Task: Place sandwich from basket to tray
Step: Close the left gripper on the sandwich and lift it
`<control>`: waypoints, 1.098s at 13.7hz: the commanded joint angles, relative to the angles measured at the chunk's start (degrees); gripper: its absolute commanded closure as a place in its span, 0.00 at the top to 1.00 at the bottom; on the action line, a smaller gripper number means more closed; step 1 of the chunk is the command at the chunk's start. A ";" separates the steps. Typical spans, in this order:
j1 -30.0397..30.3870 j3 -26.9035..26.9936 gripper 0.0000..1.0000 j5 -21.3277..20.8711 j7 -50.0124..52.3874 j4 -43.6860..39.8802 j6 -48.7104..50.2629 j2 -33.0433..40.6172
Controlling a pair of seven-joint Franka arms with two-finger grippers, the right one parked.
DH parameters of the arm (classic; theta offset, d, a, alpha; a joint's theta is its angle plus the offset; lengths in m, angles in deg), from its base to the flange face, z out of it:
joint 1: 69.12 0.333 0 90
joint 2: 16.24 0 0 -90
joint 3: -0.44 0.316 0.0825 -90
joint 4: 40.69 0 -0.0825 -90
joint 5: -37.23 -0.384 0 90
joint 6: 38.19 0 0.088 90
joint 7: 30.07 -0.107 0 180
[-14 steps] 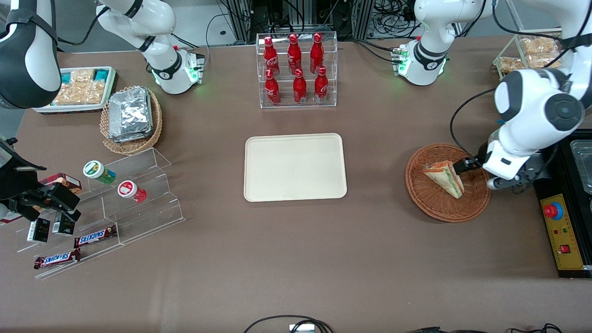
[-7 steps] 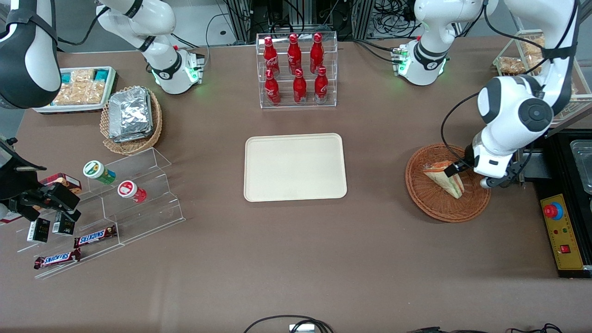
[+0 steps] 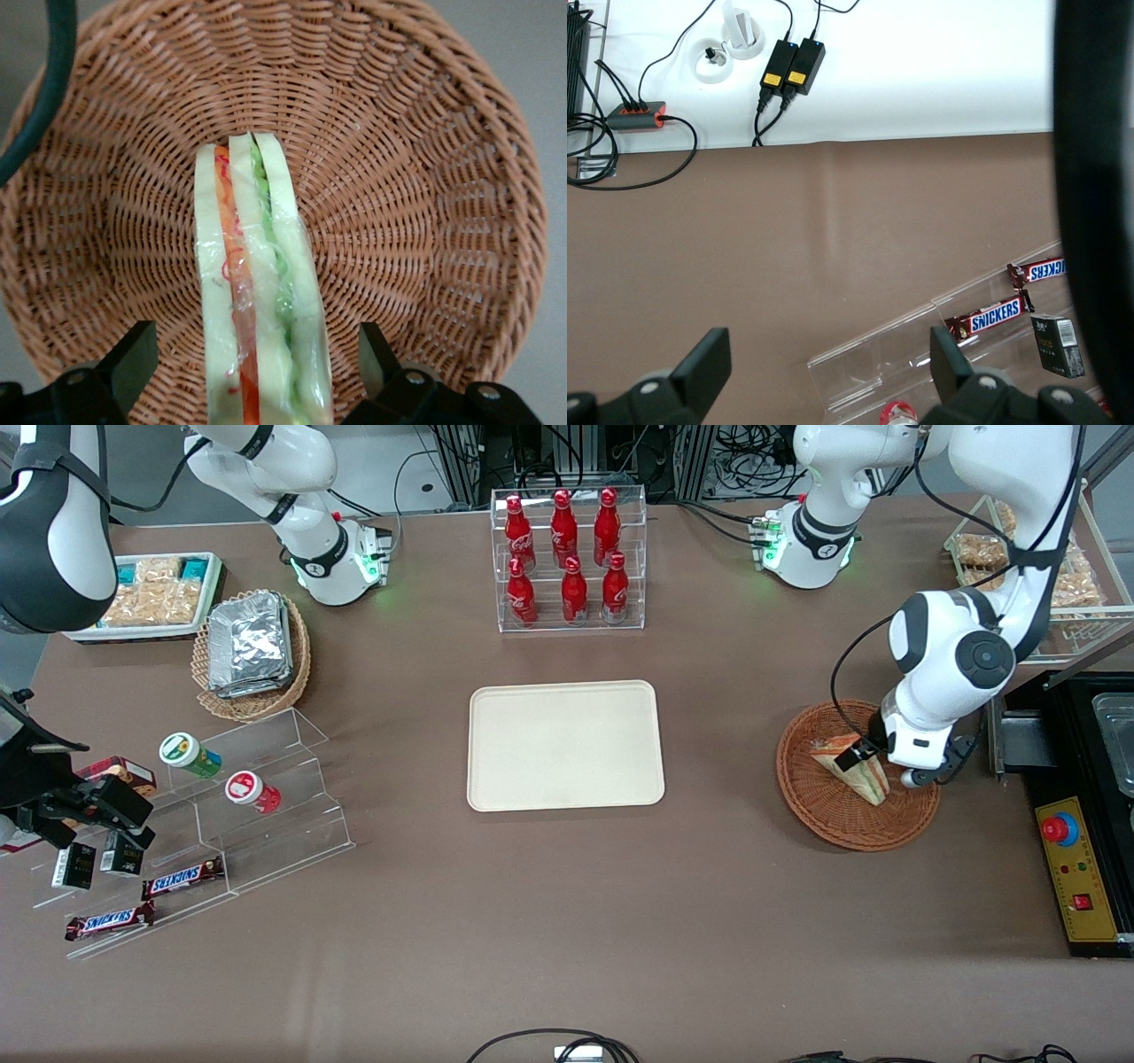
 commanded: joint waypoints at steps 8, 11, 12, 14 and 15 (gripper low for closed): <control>-0.28 -0.03 0.00 -0.91 6.46 1.06 -5.11 -2.50; -0.28 -0.20 0.00 -0.99 5.85 -0.69 0.92 0.83; -0.28 -0.29 0.00 -1.08 5.67 -2.36 5.31 2.33; -0.28 -2.91 0.00 -1.17 5.49 -6.48 12.87 4.71; -0.28 -4.32 0.00 -1.26 5.49 -9.03 16.30 5.15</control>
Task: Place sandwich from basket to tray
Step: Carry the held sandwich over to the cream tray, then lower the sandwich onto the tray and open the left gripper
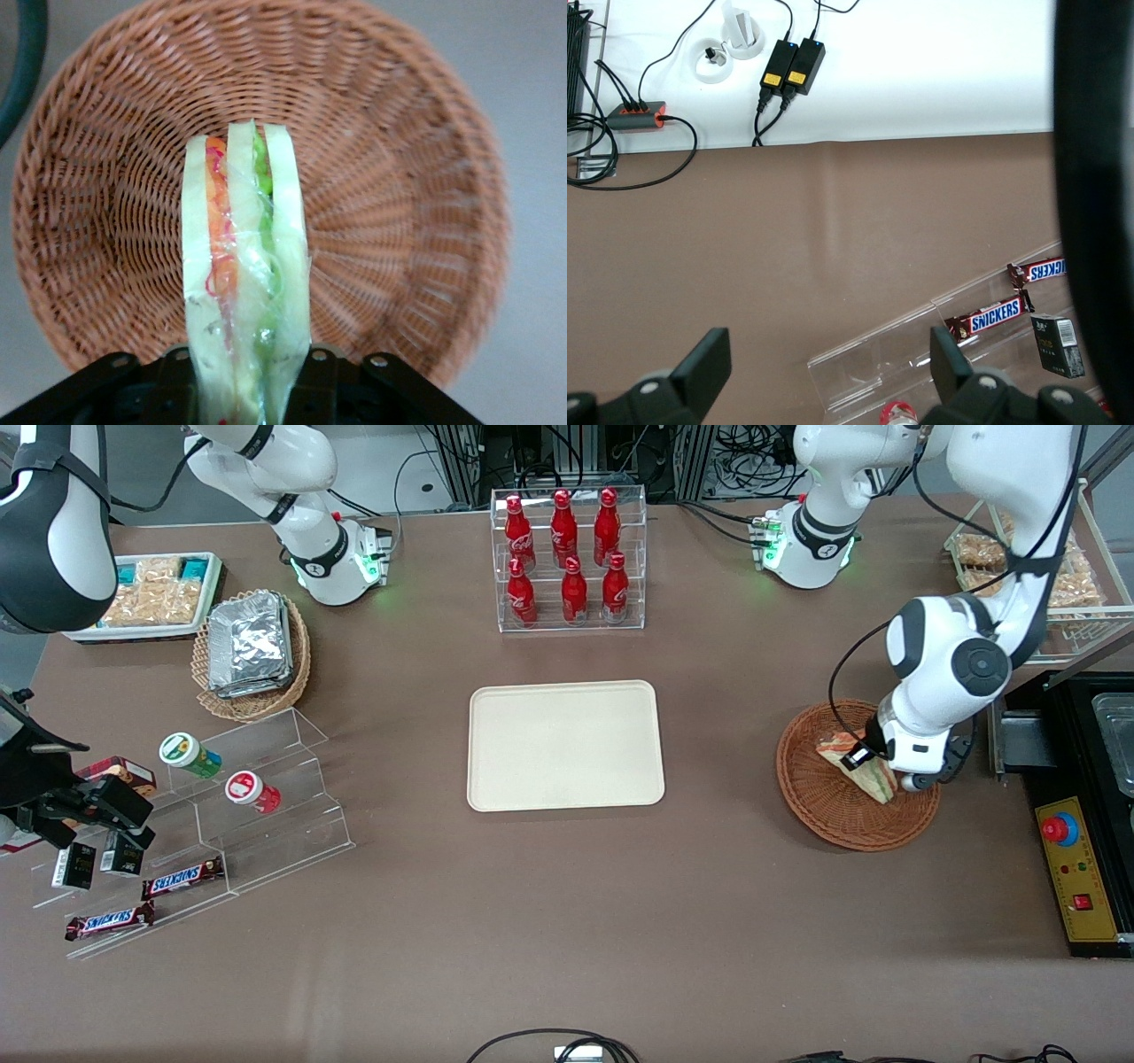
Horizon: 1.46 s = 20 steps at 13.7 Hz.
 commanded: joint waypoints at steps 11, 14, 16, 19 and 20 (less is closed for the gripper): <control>-3.21 -27.04 0.00 -10.95 -1.40 -17.33 10.61 -5.41; -9.80 -27.05 0.00 -12.37 -0.61 -20.93 10.52 -10.50; -12.53 -26.96 0.00 -12.28 1.05 -22.87 10.35 -13.49; -16.23 -26.87 0.00 -16.56 10.09 -23.41 5.88 -19.37; -16.67 -26.87 0.00 -20.07 12.90 -23.49 5.26 -21.31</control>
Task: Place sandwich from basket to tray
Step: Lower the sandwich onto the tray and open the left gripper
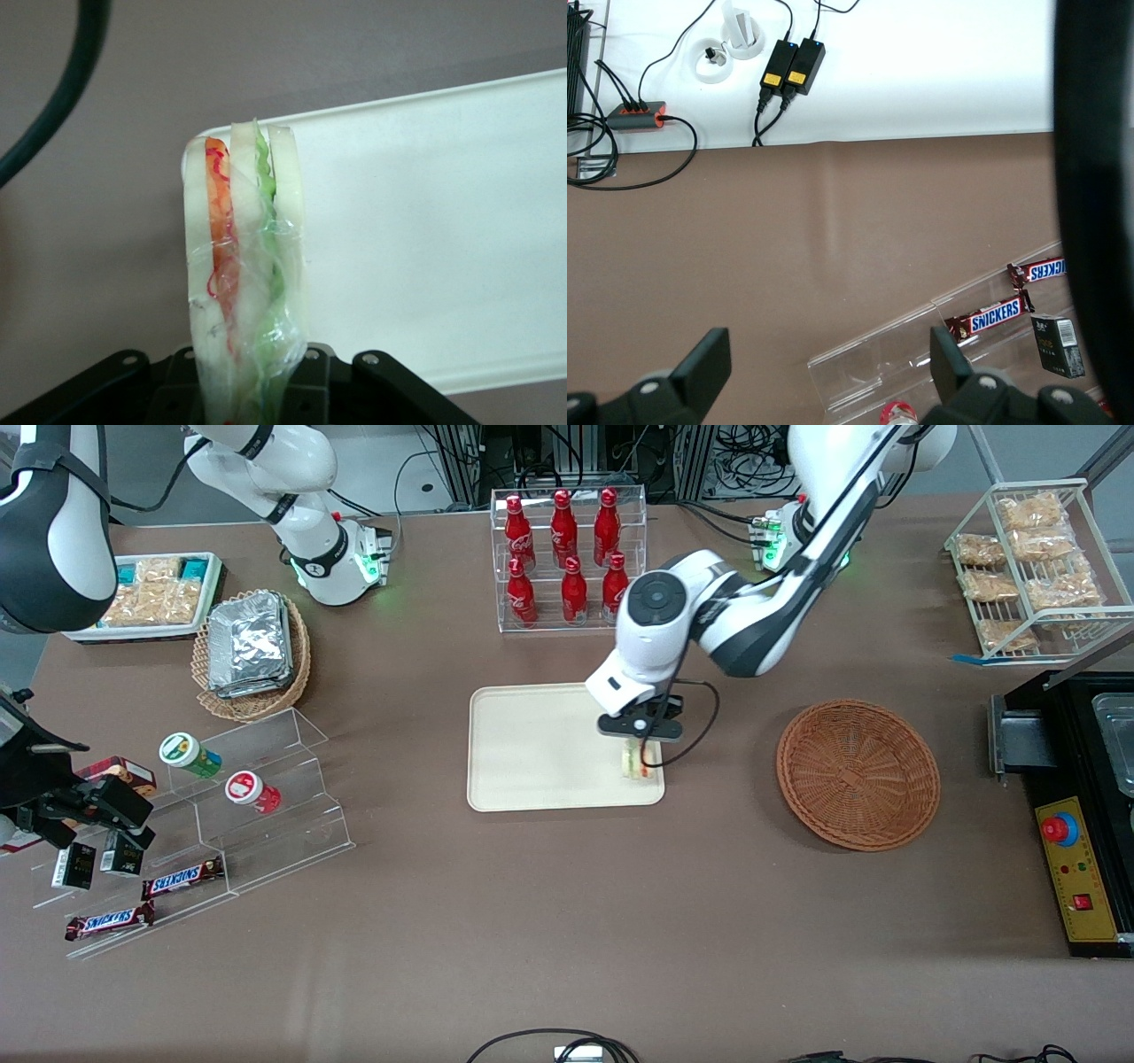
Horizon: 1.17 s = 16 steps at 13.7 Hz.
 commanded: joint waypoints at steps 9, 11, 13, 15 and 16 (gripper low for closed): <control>-3.28 0.25 0.10 -9.61 9.70 -2.31 -3.03 -9.94; -3.37 0.25 0.24 -9.70 9.79 -2.22 -2.95 -10.73; -4.67 0.33 0.44 -9.61 9.70 -2.22 -2.86 -11.18; -5.12 0.33 0.73 -9.70 9.53 -2.14 -2.42 -11.18; -5.04 0.33 0.84 -9.70 9.53 -2.13 -2.07 -11.18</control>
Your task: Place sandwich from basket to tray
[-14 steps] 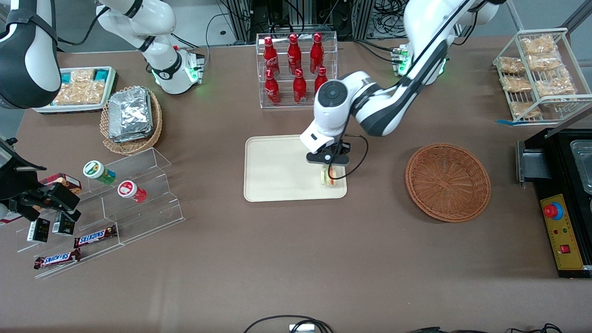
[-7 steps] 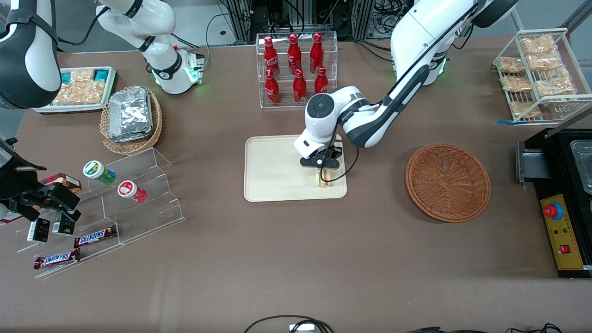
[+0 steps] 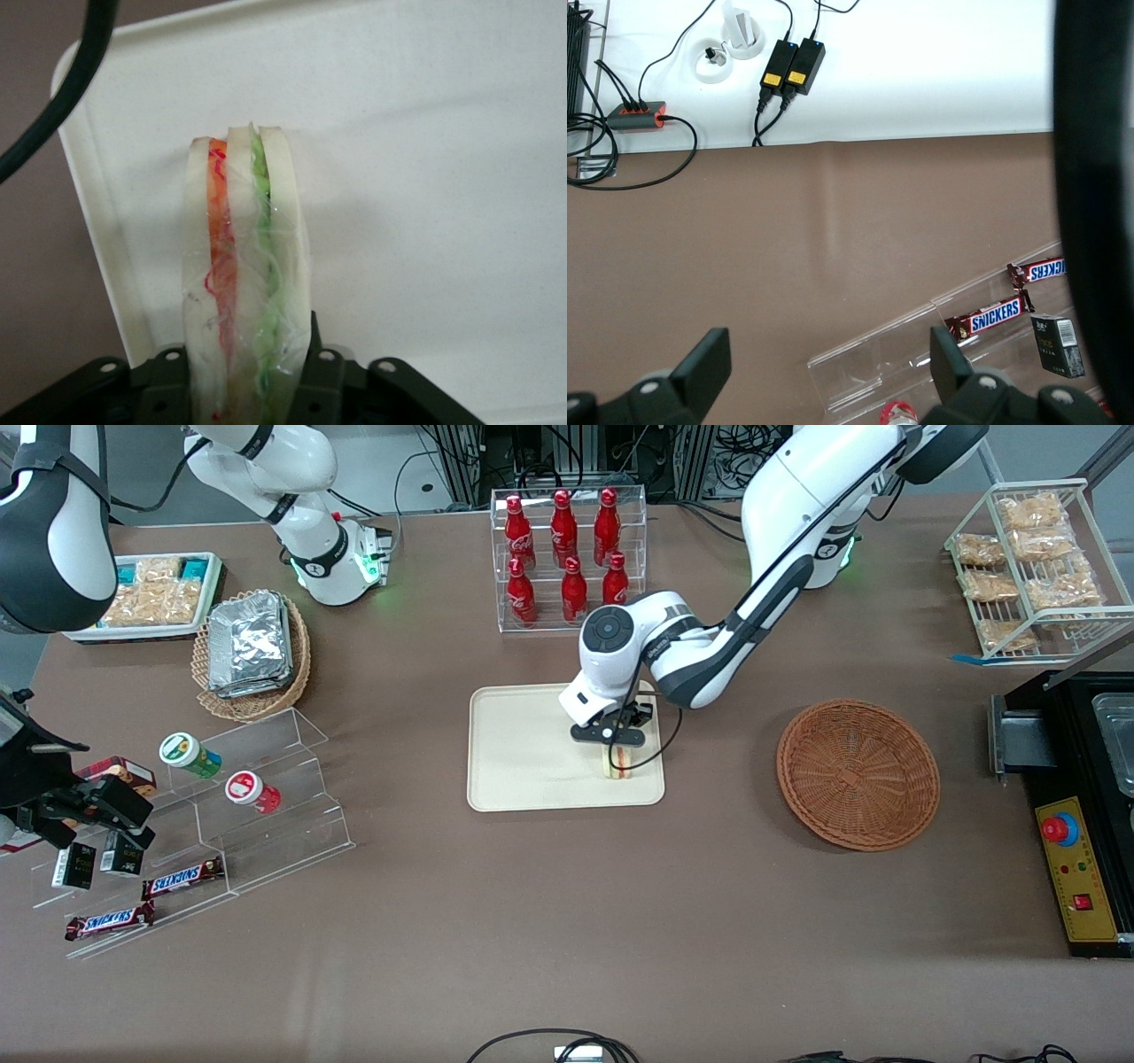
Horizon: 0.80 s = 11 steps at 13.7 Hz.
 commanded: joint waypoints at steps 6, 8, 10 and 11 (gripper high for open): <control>-0.20 0.57 0.99 -0.45 1.51 -3.08 1.89 1.03; 0.76 0.74 0.99 -0.36 1.59 -6.24 4.25 0.51; 3.13 0.66 0.99 -0.18 1.51 -8.53 7.85 0.76; 4.19 0.66 0.99 0.08 1.51 -9.50 8.65 0.94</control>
